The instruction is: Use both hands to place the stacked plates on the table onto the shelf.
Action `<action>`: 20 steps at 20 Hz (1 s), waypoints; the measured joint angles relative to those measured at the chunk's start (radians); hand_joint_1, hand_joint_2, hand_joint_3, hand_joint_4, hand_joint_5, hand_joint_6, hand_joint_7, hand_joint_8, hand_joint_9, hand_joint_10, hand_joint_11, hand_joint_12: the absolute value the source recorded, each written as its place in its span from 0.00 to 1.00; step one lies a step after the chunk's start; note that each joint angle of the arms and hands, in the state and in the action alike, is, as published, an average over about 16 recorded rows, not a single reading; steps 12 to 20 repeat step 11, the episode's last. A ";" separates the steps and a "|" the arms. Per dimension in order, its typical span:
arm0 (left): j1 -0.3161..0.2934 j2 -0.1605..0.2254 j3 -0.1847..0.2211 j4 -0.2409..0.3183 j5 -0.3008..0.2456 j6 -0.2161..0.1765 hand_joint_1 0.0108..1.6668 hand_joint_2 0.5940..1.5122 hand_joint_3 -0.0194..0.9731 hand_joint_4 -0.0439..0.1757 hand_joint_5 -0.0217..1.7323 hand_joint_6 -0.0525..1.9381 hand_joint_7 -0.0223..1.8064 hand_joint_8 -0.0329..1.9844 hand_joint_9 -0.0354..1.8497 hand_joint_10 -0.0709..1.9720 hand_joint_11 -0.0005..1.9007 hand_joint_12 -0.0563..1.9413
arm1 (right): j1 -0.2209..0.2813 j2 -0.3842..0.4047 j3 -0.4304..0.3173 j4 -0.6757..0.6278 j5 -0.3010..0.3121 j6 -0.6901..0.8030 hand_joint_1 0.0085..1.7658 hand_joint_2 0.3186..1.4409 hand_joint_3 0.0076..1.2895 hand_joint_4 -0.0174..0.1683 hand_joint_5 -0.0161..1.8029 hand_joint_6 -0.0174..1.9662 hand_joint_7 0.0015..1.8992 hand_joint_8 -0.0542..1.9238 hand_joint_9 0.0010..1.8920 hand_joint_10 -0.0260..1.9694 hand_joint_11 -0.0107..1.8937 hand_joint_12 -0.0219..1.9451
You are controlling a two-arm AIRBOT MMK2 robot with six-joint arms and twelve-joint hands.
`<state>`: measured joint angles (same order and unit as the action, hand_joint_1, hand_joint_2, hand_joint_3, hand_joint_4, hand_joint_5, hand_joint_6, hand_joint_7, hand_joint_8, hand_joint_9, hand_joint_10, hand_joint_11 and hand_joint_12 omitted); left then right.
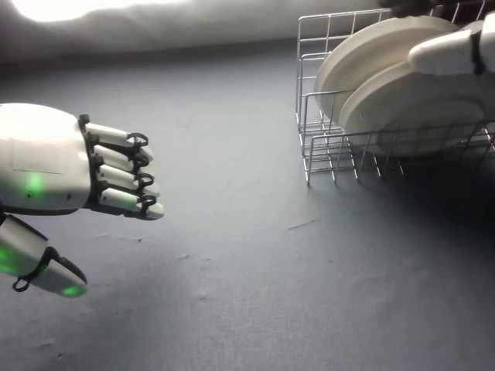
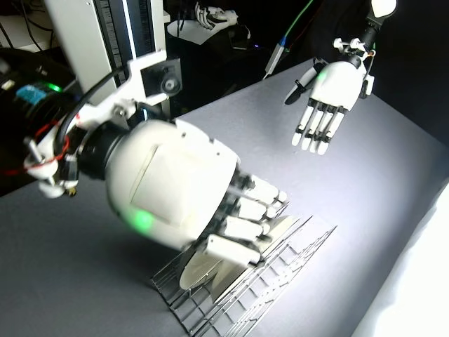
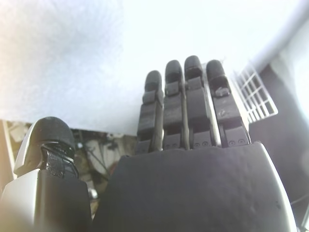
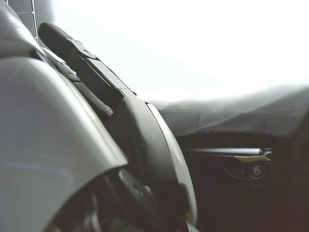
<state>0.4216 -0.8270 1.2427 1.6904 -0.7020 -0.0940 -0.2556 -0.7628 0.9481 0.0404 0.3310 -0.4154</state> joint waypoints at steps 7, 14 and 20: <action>0.011 0.010 -0.006 -0.010 -0.005 -0.002 0.00 0.61 0.04 0.23 0.15 0.03 0.17 0.02 0.16 0.04 0.01 0.27 | 0.018 0.001 -0.060 -0.208 0.054 0.003 0.53 0.65 0.00 0.08 0.37 0.07 0.39 0.04 0.25 0.30 0.02 0.79; 0.015 0.011 -0.004 -0.014 -0.006 -0.002 0.00 0.61 0.04 0.23 0.15 0.03 0.17 0.02 0.16 0.04 0.01 0.27 | 0.014 0.001 -0.080 -0.314 0.080 0.004 0.50 0.65 0.00 0.08 0.37 0.06 0.39 0.04 0.25 0.32 0.02 0.79; 0.015 0.011 -0.004 -0.014 -0.006 -0.002 0.00 0.61 0.04 0.23 0.15 0.03 0.17 0.02 0.16 0.04 0.01 0.27 | 0.014 0.001 -0.080 -0.314 0.080 0.004 0.50 0.65 0.00 0.08 0.37 0.06 0.39 0.04 0.25 0.32 0.02 0.79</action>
